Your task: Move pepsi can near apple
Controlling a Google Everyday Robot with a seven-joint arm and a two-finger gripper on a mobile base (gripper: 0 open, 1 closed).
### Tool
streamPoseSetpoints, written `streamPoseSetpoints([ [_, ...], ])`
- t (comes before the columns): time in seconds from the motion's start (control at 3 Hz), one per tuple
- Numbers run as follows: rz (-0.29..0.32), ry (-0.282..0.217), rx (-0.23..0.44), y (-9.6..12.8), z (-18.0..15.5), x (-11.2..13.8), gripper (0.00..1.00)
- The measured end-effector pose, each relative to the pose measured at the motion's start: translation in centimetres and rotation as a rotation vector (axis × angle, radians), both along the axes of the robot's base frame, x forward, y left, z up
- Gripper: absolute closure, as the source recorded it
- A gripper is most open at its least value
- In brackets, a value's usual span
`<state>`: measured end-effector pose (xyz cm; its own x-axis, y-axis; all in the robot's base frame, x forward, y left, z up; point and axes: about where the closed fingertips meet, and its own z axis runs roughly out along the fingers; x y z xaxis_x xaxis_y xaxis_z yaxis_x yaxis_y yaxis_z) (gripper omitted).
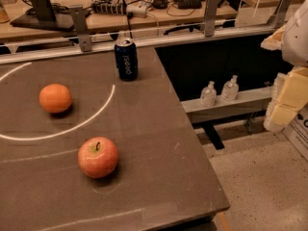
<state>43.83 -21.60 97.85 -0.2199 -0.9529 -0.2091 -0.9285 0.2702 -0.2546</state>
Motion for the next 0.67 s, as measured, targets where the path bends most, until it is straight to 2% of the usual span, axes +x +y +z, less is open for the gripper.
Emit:
streamPoseSetpoints([
  [0.33, 0.000, 0.000, 0.000, 0.00, 0.01, 0.00, 0.00],
  [0.67, -0.006, -0.011, 0.046, 0.07, 0.44, 0.13, 0.00],
])
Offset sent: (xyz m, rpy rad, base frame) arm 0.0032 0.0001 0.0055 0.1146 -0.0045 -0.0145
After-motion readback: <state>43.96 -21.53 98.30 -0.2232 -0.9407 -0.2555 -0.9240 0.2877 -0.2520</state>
